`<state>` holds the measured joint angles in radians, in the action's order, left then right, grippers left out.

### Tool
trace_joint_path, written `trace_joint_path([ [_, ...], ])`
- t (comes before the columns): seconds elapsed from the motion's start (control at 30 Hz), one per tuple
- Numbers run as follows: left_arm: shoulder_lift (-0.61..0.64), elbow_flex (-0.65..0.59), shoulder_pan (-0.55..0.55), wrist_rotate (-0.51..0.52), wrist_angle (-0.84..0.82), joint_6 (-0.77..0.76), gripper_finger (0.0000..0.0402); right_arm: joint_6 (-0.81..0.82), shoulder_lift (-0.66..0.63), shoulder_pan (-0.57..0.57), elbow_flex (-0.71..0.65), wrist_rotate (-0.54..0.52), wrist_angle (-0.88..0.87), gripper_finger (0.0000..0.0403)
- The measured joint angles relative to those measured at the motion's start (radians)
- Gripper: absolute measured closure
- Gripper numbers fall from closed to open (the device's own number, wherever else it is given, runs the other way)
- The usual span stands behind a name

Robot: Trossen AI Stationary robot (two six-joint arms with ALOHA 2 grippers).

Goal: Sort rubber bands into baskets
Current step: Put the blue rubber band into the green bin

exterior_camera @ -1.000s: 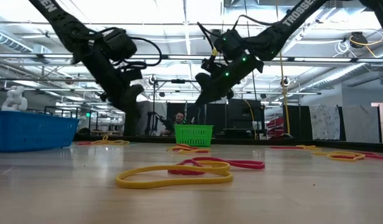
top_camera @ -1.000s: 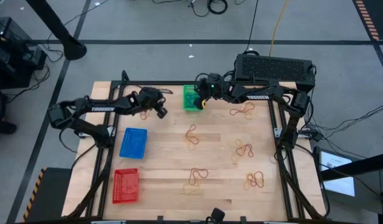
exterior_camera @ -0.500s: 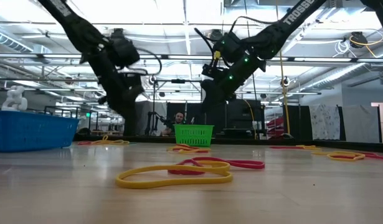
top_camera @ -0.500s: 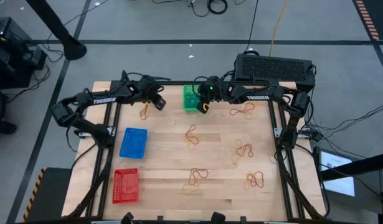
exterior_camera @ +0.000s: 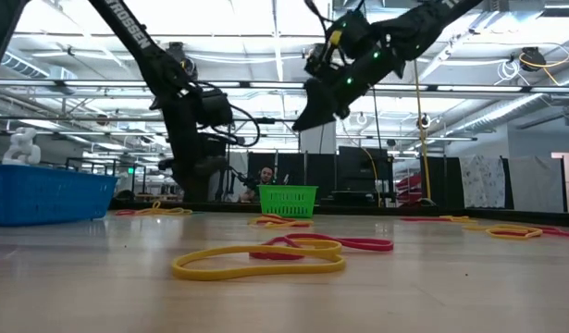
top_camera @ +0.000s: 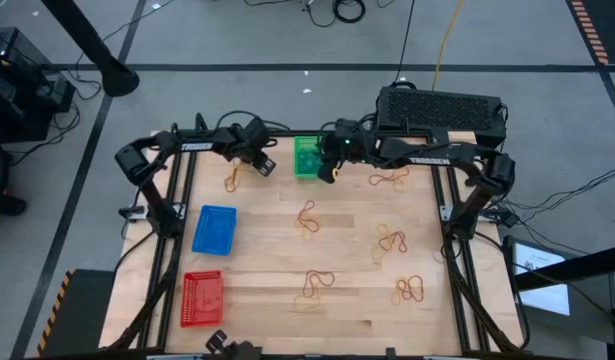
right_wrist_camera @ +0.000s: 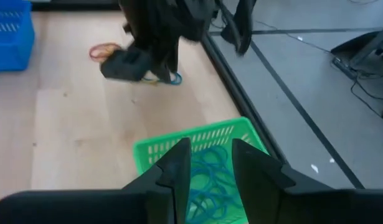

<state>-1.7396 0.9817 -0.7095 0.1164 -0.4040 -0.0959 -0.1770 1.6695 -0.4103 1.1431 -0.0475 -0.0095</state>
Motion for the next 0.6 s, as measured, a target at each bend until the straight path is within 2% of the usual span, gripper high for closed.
trace_joint_path([
  [0.37,-0.084,0.005,-0.046,-0.091,-0.011,0.007,0.0285,0.0,-0.108,0.033,0.0,0.0,-0.101,0.0293],
  [0.47,-0.087,0.005,-0.048,-0.103,-0.021,0.014,0.0317,-0.004,-0.11,0.039,0.0,0.0,-0.1,0.0293],
  [0.6,-0.083,0.004,-0.048,-0.115,-0.021,0.033,0.0385,-0.019,-0.11,0.039,0.0,0.0,-0.1,0.0293],
])
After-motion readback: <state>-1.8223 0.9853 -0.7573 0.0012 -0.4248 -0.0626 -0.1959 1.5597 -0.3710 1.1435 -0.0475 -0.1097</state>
